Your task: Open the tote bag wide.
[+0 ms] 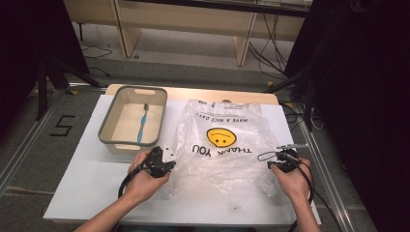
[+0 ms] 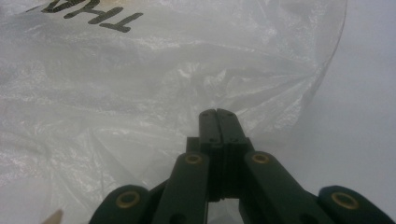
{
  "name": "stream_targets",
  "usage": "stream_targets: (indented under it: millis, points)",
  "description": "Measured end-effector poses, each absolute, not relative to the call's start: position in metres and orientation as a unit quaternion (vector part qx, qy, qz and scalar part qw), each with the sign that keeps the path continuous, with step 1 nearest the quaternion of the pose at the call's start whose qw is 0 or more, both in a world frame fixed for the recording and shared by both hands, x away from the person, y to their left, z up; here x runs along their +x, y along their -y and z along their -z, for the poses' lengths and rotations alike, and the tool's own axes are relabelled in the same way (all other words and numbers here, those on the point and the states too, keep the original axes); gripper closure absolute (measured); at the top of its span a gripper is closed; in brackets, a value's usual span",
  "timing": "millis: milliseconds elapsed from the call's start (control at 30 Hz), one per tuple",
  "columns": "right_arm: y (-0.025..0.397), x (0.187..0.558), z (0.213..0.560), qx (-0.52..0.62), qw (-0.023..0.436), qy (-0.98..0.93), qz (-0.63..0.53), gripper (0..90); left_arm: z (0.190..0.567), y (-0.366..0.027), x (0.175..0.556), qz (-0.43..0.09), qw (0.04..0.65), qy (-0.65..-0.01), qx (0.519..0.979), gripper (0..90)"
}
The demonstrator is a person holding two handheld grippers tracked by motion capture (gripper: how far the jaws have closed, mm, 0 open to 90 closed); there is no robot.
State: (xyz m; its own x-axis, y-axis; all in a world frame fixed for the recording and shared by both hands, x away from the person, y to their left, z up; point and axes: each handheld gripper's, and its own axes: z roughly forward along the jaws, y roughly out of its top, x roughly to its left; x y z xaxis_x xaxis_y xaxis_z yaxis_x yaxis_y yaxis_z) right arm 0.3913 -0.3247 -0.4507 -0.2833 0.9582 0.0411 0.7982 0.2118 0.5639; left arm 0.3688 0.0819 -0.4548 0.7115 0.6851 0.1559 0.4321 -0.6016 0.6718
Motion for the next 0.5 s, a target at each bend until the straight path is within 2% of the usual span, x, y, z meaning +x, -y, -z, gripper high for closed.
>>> stream_targets:
  millis: [500]
  points:
    - [0.324,0.397,0.4553,0.579,0.148,-0.765,-0.24,90.0,0.4556,-0.0849,0.3785,-0.218,0.307,-0.335,0.863,89.0]
